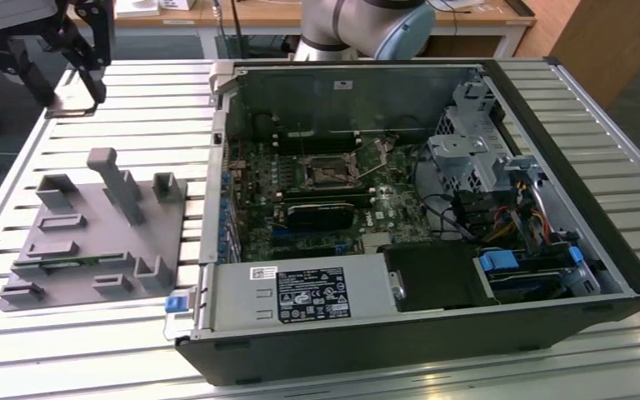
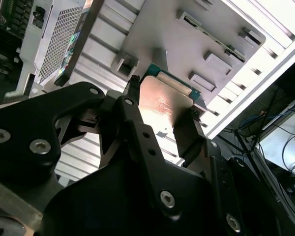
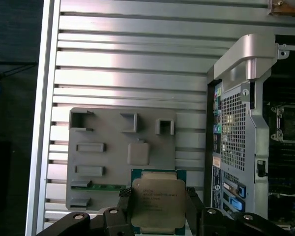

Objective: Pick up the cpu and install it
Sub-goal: 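Pick up the cpu and move it towards the insertion slot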

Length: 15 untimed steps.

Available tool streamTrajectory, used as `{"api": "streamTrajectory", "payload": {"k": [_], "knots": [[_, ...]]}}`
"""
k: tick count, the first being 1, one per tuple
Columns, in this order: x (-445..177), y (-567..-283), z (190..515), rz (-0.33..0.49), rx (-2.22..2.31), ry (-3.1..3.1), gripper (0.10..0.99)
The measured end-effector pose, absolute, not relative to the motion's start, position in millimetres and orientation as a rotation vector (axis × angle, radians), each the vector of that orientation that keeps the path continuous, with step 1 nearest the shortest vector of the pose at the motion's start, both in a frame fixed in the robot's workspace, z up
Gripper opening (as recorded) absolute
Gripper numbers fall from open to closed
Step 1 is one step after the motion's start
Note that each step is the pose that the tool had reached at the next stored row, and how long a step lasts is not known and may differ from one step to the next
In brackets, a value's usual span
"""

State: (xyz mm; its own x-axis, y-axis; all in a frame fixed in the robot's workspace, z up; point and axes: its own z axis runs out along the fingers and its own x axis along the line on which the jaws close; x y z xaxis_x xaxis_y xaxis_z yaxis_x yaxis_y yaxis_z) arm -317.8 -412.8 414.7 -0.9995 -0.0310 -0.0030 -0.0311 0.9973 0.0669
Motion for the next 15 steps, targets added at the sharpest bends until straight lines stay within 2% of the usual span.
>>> {"api": "streamTrajectory", "payload": {"k": [15], "knots": [[-287,-412,415,0.105,-0.049,3.138,0.525]]}}
